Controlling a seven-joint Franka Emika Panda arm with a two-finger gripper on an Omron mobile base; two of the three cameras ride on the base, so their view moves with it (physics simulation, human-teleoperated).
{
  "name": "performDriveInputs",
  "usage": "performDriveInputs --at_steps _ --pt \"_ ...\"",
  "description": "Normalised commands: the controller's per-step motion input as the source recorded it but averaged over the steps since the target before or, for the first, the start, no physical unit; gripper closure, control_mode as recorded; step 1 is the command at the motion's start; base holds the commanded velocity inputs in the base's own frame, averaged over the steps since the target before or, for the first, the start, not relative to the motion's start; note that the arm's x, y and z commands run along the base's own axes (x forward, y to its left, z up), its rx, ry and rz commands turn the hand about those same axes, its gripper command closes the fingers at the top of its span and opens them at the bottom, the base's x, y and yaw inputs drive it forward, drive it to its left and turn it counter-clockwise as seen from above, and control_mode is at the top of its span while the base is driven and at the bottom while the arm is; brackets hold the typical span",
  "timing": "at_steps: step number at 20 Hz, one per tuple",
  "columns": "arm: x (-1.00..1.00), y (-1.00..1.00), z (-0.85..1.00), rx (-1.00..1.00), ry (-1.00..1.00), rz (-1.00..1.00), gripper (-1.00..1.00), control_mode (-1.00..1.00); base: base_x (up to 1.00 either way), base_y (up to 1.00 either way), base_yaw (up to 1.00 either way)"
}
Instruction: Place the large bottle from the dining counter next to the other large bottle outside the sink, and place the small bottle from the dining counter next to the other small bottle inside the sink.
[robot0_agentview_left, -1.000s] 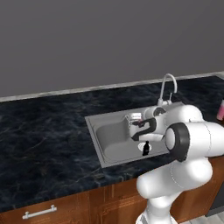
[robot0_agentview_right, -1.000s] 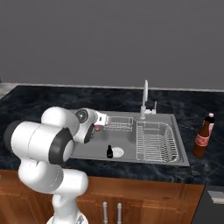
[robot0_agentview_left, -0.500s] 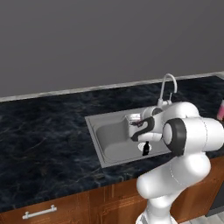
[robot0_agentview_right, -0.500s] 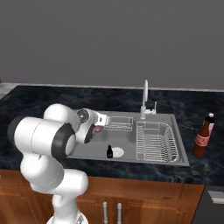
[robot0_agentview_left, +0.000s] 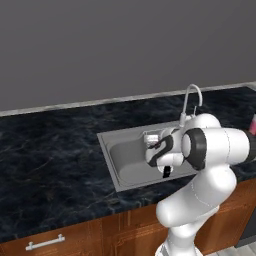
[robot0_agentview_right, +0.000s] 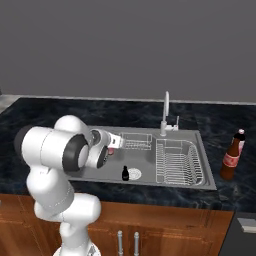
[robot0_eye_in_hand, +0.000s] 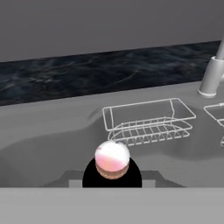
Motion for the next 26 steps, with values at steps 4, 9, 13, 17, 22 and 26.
performDriveInputs --at_steps 4,9,13,17,22,26 --pt "0.00 0.06 -0.17 0.00 0.00 0.00 1.00 -1.00 0.00 0.00 0.00" --pt "0.00 0.05 -0.15 0.00 0.00 0.00 1.00 -1.00 0.00 0.00 0.00" --pt "0.00 0.10 -0.21 0.00 -0.01 0.00 1.00 -1.00 0.00 0.00 0.00" --pt "0.00 0.12 -0.31 0.00 0.00 0.00 1.00 -1.00 0.00 0.00 0.00" --pt "0.00 0.13 -0.37 0.00 0.00 0.00 1.00 -1.00 0.00 0.00 0.00" --pt "0.00 0.13 -0.39 0.00 0.00 0.00 1.00 -1.00 0.00 0.00 0.00"
